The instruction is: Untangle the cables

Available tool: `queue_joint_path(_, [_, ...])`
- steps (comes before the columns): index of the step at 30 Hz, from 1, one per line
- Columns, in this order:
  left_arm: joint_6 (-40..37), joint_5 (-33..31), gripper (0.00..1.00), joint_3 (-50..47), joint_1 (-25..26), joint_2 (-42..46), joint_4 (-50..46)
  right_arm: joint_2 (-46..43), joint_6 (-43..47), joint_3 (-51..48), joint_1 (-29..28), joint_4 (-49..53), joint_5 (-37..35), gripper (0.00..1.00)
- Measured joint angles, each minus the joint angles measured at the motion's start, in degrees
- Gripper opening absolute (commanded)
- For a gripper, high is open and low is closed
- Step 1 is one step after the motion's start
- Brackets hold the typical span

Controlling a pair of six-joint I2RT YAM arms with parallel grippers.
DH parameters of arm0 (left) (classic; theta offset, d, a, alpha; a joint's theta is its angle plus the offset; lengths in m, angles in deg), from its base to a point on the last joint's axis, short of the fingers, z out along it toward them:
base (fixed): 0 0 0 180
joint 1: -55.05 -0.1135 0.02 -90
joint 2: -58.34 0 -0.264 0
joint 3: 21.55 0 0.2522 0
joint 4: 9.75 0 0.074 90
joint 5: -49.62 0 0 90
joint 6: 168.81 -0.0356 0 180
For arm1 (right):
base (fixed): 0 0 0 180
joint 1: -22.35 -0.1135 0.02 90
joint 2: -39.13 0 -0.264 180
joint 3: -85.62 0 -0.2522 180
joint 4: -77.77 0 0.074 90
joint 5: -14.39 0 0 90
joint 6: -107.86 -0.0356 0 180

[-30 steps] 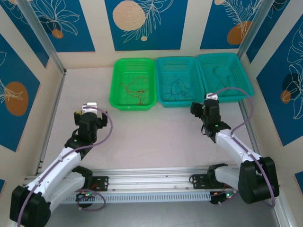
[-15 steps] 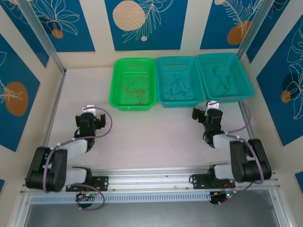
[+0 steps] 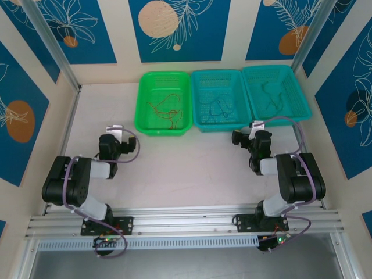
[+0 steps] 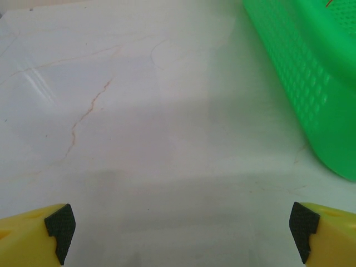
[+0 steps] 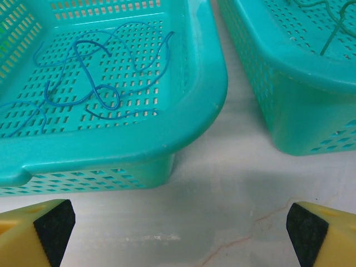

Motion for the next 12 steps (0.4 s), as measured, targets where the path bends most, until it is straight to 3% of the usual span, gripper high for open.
queue_joint_path(12, [-0.2, 0.9, 1.0, 0.0, 0.0, 0.0, 0.2, 0.0, 0.0, 0.0, 0.0, -0.1, 0.0, 0.99])
